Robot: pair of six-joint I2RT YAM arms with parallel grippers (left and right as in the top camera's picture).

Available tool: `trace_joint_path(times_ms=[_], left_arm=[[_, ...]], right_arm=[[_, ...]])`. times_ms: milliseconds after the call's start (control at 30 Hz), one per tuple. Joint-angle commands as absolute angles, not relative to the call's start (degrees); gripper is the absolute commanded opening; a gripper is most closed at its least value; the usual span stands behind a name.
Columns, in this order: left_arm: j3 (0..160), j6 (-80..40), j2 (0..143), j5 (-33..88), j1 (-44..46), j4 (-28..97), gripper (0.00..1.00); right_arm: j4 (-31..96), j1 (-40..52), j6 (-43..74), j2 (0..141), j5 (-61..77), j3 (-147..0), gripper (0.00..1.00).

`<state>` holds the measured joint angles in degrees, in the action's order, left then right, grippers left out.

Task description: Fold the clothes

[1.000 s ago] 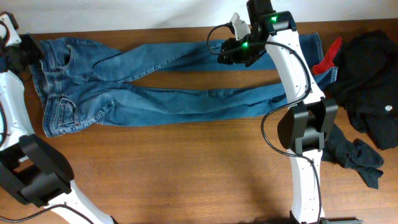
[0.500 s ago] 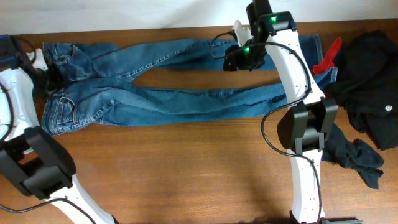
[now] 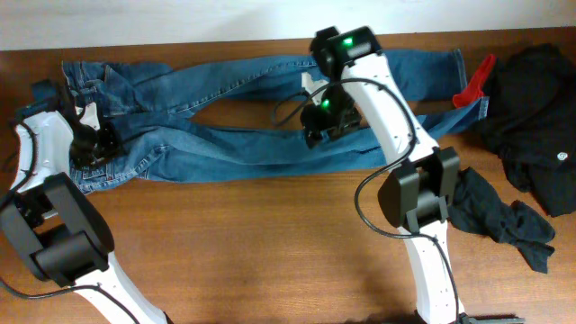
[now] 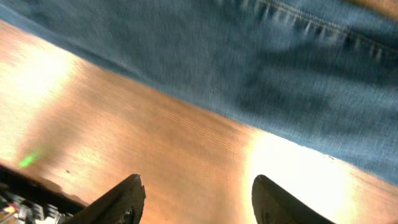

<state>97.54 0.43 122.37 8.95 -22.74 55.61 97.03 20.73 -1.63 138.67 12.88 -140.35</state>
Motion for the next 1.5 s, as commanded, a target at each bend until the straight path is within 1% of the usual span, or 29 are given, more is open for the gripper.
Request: trace_joint_path(times_ms=[0,33,133,300,367,400,500,533,567,600,633,767,867,1000,1033,1067,1100,1133,1167,1300,1333,1367,1400,1433,1467], left_arm=[[92.99,2.15,122.58,3.38,-23.44,52.38,0.14],[91.70,1.21,122.58,1.98,-23.97,51.29,0.09],[89.65,-3.90,122.58,-0.21,-26.24,48.84,0.04],[88.38,-4.93,122.58,-0.25,-28.99,48.80,0.00],[88.31,-5.93,122.58,-0.23,-30.35,48.77,0.01],[88.31,-6.02,122.58,-0.25,-30.70,48.77,0.00],[88.31,-6.00,122.58,-0.64,-31.18,48.84,0.01],[88.31,-6.00,122.58,-0.86,-31.20,48.86,0.01],[88.31,-6.00,122.58,-1.17,-31.20,48.84,0.00],[88.31,-6.00,122.58,-1.43,-31.20,48.86,0.01],[88.31,-6.00,122.58,-1.56,-31.20,48.84,0.01],[88.31,-6.00,122.58,-3.29,-31.20,48.86,0.00],[88.31,-6.02,122.58,-4.34,-31.46,48.88,0.00],[88.31,-6.02,122.58,-4.34,-31.51,48.62,0.00],[88.31,-6.02,122.58,-4.34,-31.51,48.62,0.00],[88.31,-6.02,122.58,-4.34,-31.53,48.62,0.00],[88.31,-6.02,122.58,-4.34,-31.62,48.62,0.01],[88.31,-6.07,122.58,-4.29,-31.68,48.62,0.01],[88.31,-6.22,122.58,-4.25,-31.73,48.60,0.01],[88.31,-6.20,122.58,-1.67,-31.73,47.86,0.01],[88.31,-6.15,122.58,-1.26,-31.73,47.53,0.04],[88.31,-6.17,122.58,-0.21,-31.73,47.07,0.15],[88.31,-6.17,122.58,0.34,-31.73,46.92,0.19],[88.31,-6.17,122.56,1.06,-31.73,46.85,0.20],[88.31,-6.17,122.58,2.22,-31.73,46.57,0.19]], right_arm=[[97.34,20.78,4.21,135.81,6.76,-137.84,0.65],[96.92,20.75,4.19,135.81,6.79,-135.72,0.68],[91.00,20.56,4.64,135.81,7.05,-128.35,0.69],[81.73,20.60,4.80,135.81,6.96,-118.72,0.69],[74.56,20.60,4.89,135.81,5.30,-115.00,0.68],[71.77,20.60,5.04,135.81,4.38,-114.26,0.64],[66.43,20.56,5.21,135.66,3.64,-114.34,0.43],[64.27,20.32,5.23,135.61,2.68,-114.89,0.30],[62.00,19.90,5.23,135.61,0.91,-115.66,0.13],[60.75,19.73,5.23,135.61,-0.12,-115.94,0.07],[58.92,19.29,5.26,135.61,-1.39,-116.20,0.04],[53.04,15.53,5.28,135.61,-2.42,-116.75,0.04],[54.17,11.49,5.23,135.46,-2.17,-119.81,0.04],[55.29,6.48,5.21,135.46,5.19,-125.82,0.04],[55.64,5.80,5.21,135.46,6.74,-126.56,0.13],[57.19,5.08,5.19,135.46,9.02,-127.68,0.50],[59.05,4.78,4.86,135.46,11.14,-128.29,0.57],[60.49,4.73,4.32,135.46,12.38,-128.62,0.61],[62.39,4.80,3.09,135.46,13.93,-128.81,0.63],[70.37,7.44,-0.38,135.46,15.00,-128.84,0.63],[71.18,7.99,-1.28,135.46,14.94,-128.84,0.63],[72.20,9.34,-1.50,135.48,14.04,-128.75,0.64],[72.14,10.15,-1.52,135.48,13.19,-128.33,0.64],[71.35,11.00,-1.48,135.48,11.88,-127.48,0.63],[69.78,11.94,-1.45,135.59,10.33,-126.17,0.54]])
